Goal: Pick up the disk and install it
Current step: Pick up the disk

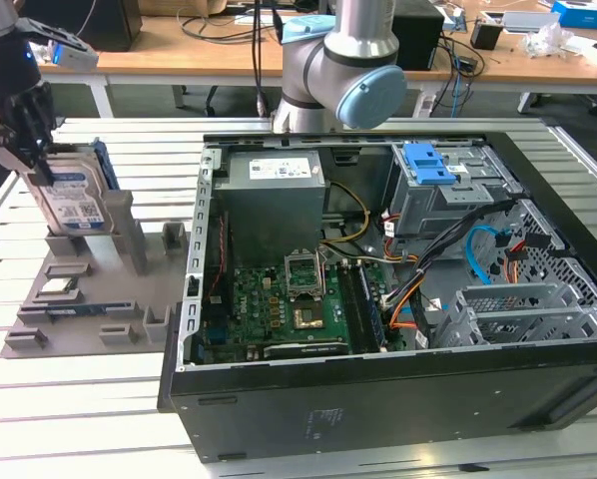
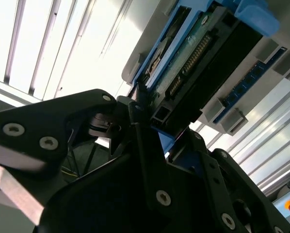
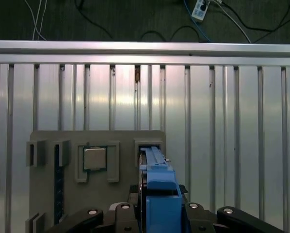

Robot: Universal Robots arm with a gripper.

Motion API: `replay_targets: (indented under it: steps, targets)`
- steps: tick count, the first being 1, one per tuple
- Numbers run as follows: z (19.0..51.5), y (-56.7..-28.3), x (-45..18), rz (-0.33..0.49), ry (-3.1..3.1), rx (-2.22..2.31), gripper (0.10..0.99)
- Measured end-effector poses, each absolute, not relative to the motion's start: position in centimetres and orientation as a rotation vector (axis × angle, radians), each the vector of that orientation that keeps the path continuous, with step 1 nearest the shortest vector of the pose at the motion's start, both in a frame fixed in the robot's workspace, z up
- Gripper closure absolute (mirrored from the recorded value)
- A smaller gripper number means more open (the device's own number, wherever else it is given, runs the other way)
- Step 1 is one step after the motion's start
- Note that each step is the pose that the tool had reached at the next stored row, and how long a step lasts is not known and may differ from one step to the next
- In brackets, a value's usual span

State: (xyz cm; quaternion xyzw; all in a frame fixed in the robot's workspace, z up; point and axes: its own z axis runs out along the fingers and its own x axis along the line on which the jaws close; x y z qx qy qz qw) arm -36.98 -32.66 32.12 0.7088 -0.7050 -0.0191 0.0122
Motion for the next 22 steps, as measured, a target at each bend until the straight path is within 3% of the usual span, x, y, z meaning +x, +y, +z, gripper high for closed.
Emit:
replay_targets:
  steps: [22]
  targets:
    - [37.6,-32.1,-37.0,-0.059,-2.198,2.210,0.718]
